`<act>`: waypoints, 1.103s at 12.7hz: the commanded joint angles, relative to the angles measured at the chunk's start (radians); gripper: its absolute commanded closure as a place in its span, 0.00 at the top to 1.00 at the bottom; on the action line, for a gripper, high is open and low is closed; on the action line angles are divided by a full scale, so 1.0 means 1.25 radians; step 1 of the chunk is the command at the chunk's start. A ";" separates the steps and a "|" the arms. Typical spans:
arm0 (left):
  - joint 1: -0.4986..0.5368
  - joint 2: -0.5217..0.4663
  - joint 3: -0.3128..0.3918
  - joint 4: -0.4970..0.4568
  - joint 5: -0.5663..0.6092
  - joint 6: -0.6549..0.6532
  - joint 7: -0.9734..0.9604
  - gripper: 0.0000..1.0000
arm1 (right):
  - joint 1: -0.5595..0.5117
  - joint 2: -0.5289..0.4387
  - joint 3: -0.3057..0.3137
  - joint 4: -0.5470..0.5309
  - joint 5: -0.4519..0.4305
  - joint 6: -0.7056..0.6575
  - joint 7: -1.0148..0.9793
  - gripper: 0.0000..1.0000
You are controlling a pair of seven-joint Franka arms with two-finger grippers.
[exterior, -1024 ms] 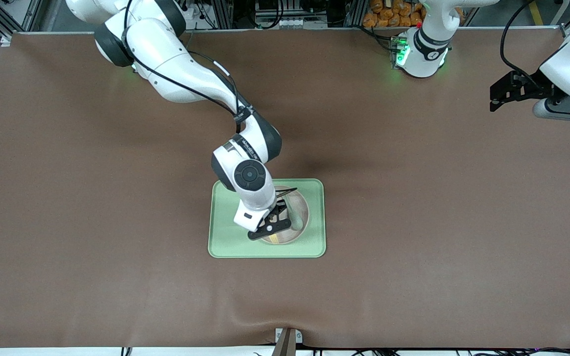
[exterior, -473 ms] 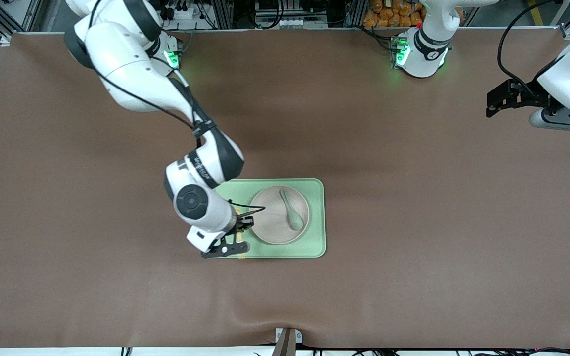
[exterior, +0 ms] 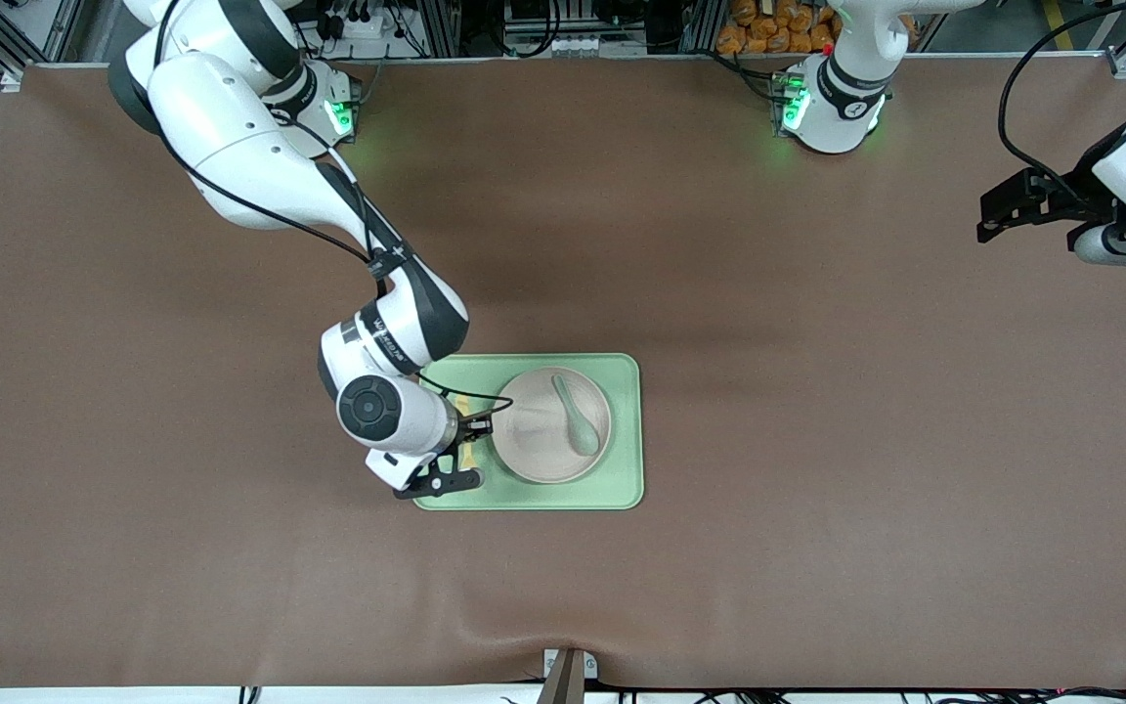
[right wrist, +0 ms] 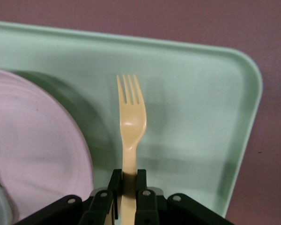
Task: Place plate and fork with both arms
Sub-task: 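Lower the fork onto the tray and open the right gripper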
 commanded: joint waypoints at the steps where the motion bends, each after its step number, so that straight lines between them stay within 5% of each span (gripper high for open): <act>1: 0.004 -0.006 -0.003 -0.002 -0.014 0.008 -0.012 1.00 | -0.018 -0.043 0.010 -0.082 -0.019 0.023 0.011 0.04; 3: 0.004 -0.006 -0.003 -0.002 -0.015 0.008 -0.011 1.00 | -0.021 -0.047 0.010 -0.086 -0.019 0.022 0.011 0.10; 5: 0.000 -0.006 -0.004 -0.002 -0.017 0.008 -0.011 1.00 | -0.025 -0.047 0.011 -0.085 -0.019 0.019 0.011 0.60; 7: -0.002 -0.007 -0.008 -0.002 -0.017 0.008 -0.010 1.00 | -0.025 -0.048 0.011 -0.080 -0.018 0.017 0.011 0.97; 12: -0.006 -0.014 -0.032 -0.005 -0.013 0.002 -0.012 1.00 | -0.083 -0.056 0.016 -0.032 -0.014 -0.027 -0.001 1.00; 14: -0.006 -0.017 -0.036 -0.005 -0.010 0.001 -0.013 1.00 | -0.152 -0.066 0.062 0.018 -0.015 -0.090 -0.019 1.00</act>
